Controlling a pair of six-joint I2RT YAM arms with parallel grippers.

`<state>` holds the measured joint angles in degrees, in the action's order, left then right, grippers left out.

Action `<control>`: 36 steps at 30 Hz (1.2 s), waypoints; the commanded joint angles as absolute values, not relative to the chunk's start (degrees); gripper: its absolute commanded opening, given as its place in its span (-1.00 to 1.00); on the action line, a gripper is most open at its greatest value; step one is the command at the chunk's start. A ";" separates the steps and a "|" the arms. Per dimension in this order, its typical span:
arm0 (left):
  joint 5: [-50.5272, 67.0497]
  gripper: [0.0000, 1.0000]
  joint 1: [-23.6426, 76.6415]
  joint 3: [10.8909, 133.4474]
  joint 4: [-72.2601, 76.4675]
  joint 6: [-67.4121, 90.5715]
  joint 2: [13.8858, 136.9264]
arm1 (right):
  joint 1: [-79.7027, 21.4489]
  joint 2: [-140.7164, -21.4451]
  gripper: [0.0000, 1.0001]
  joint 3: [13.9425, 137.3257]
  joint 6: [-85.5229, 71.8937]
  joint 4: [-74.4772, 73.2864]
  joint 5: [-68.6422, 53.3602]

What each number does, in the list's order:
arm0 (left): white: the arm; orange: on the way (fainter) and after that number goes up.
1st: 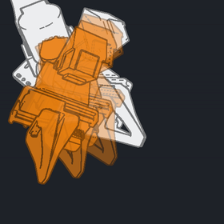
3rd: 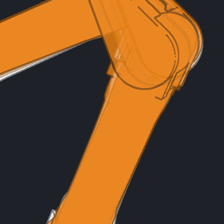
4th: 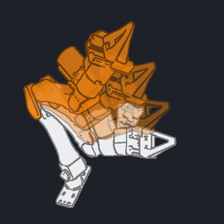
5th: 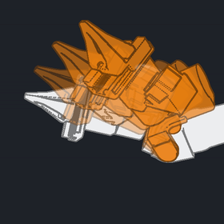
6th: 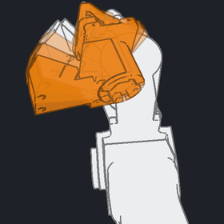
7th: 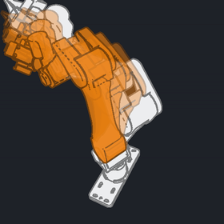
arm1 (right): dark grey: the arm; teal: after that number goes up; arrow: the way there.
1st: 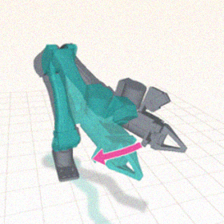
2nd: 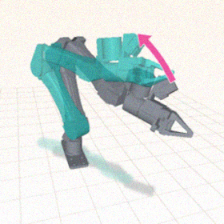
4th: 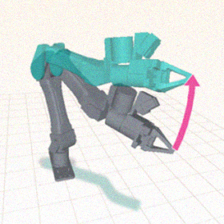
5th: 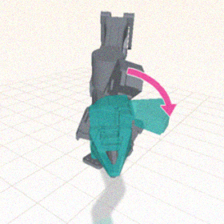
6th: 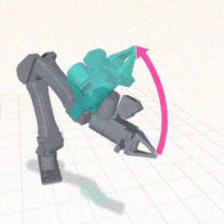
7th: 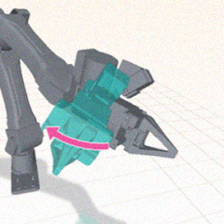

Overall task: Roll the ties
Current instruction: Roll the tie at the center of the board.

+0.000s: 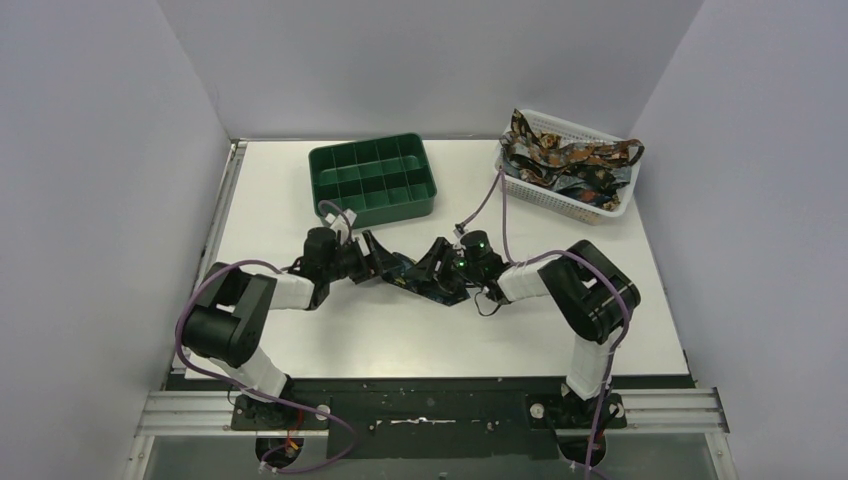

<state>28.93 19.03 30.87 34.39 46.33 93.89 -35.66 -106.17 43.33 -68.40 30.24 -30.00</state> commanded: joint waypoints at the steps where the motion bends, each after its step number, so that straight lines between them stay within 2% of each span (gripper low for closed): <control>1: 28.39 0.44 19.34 31.85 32.82 44.51 91.90 | -35.25 -103.90 0.20 44.28 -66.13 30.96 -28.55; 8: 25.32 0.51 19.11 34.12 27.03 42.51 87.63 | -35.31 -96.90 0.63 49.84 -52.14 13.91 -21.57; 12: 22.24 0.56 18.77 35.30 22.63 41.57 84.08 | -35.41 -94.38 0.73 52.01 -43.37 7.31 -18.31; 17: 15.95 0.60 17.39 34.53 15.88 41.81 78.17 | -36.47 -92.73 0.78 51.14 -21.05 11.46 -18.00; 20: 10.17 0.63 15.86 31.83 13.63 42.10 72.83 | -38.91 -90.63 0.99 48.54 -2.67 16.55 -18.45; 22: 7.15 0.66 14.33 30.50 11.10 42.13 69.60 | -40.93 -90.61 1.00 48.63 6.47 17.59 -17.06; 26: 7.31 0.69 11.87 28.33 9.21 42.07 64.56 | -43.16 -94.22 1.00 52.55 15.30 15.39 -20.86; 36: 7.43 0.70 9.28 28.38 1.27 36.47 59.40 | -45.62 -102.91 1.00 58.42 21.23 13.20 -22.11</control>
